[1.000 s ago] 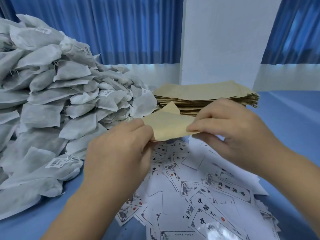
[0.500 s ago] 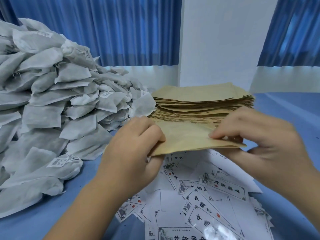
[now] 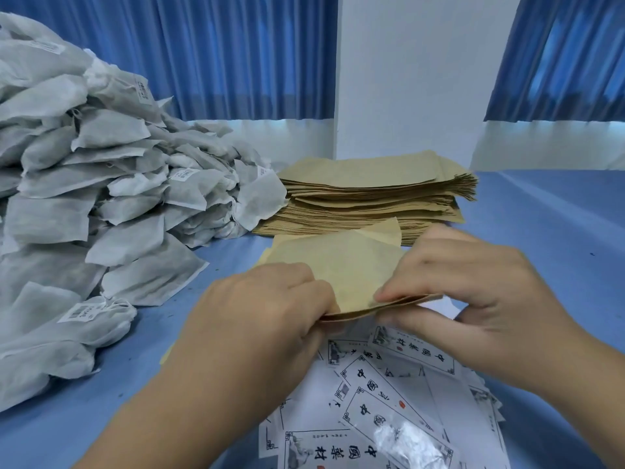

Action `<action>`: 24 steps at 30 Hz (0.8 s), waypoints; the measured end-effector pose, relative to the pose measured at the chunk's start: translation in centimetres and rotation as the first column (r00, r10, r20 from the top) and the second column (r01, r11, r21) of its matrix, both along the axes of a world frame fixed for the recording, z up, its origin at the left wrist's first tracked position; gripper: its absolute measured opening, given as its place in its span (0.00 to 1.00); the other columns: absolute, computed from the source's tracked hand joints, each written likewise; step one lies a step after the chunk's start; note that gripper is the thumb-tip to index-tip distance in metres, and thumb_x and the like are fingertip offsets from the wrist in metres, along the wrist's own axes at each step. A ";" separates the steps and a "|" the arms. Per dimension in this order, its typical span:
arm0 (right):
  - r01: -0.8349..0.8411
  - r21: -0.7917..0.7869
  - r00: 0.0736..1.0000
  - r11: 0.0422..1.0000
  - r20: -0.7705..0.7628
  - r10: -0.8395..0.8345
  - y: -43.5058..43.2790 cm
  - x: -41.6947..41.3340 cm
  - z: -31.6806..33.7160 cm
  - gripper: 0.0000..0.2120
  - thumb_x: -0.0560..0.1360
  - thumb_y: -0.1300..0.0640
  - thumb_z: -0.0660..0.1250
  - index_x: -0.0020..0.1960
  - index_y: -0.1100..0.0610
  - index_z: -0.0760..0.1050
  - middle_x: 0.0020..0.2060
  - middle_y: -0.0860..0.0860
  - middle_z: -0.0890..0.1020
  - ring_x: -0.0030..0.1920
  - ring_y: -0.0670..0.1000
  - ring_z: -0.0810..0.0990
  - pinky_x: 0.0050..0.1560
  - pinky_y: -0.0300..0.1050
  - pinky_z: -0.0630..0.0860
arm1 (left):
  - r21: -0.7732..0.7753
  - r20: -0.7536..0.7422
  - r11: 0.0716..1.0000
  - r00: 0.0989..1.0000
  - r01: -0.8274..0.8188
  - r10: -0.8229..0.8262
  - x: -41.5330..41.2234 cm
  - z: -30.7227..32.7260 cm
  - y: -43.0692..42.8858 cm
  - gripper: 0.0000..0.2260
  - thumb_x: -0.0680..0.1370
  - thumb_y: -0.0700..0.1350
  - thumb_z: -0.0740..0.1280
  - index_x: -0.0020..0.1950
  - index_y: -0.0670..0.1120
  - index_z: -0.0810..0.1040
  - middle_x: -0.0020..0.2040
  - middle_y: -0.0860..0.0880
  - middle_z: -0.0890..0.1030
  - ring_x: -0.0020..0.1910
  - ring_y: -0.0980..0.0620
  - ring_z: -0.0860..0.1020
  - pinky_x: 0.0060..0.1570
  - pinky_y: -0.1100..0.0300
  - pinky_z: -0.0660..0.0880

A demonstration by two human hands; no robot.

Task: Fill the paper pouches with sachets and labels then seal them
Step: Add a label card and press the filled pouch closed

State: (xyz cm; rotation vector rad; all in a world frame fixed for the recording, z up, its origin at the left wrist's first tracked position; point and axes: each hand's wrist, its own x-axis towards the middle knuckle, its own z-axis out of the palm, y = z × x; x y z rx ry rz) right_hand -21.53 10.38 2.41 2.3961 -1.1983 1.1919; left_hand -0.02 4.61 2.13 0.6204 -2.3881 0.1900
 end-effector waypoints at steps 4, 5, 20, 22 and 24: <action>-0.015 0.013 1.000 1.000 -0.027 0.016 0.3 -0.1 0.2 0.08 0.73 0.53 0.70 0.42 0.57 0.84 0.36 0.48 0.80 0.38 0.48 0.76 0.39 0.43 0.72 | 0.020 -0.078 1.000 0.997 0.012 -0.011 0.0 -0.2 -0.2 0.07 0.72 0.45 0.65 0.39 0.49 0.84 0.32 0.53 0.78 0.32 0.49 0.78 0.24 0.54 0.74; -0.001 -0.001 0.999 1.000 -0.032 0.001 0.4 -0.1 0.1 0.07 0.73 0.54 0.70 0.41 0.57 0.84 0.36 0.49 0.80 0.39 0.48 0.76 0.40 0.42 0.72 | 0.022 -0.085 1.000 0.996 0.013 -0.011 0.0 -0.3 -0.2 0.07 0.72 0.45 0.67 0.40 0.49 0.84 0.33 0.53 0.78 0.32 0.49 0.79 0.24 0.54 0.74; 0.034 0.012 0.999 0.999 0.008 -0.034 0.7 -0.1 -0.1 0.05 0.71 0.54 0.73 0.42 0.55 0.85 0.34 0.46 0.81 0.36 0.46 0.77 0.37 0.41 0.72 | -0.020 -0.140 0.998 0.989 0.051 -0.054 -0.2 -0.3 0.0 0.03 0.69 0.41 0.73 0.36 0.46 0.82 0.32 0.52 0.78 0.30 0.49 0.76 0.23 0.54 0.73; 0.027 0.023 1.000 0.999 0.001 -0.027 0.8 0.0 -0.1 0.05 0.71 0.54 0.71 0.42 0.55 0.85 0.35 0.46 0.81 0.37 0.46 0.76 0.37 0.41 0.72 | -0.021 -0.127 0.998 0.990 0.054 -0.056 -0.2 -0.4 -0.1 0.03 0.67 0.38 0.73 0.36 0.45 0.81 0.32 0.52 0.77 0.29 0.49 0.76 0.22 0.54 0.72; 0.023 0.027 1.000 0.999 -0.005 -0.023 0.8 0.1 -0.2 0.06 0.72 0.55 0.71 0.42 0.56 0.85 0.34 0.47 0.81 0.36 0.47 0.77 0.37 0.42 0.72 | -0.015 -0.117 0.998 0.991 0.068 -0.069 -0.1 -0.5 -0.1 0.04 0.67 0.38 0.73 0.35 0.45 0.80 0.31 0.53 0.75 0.29 0.49 0.74 0.22 0.54 0.71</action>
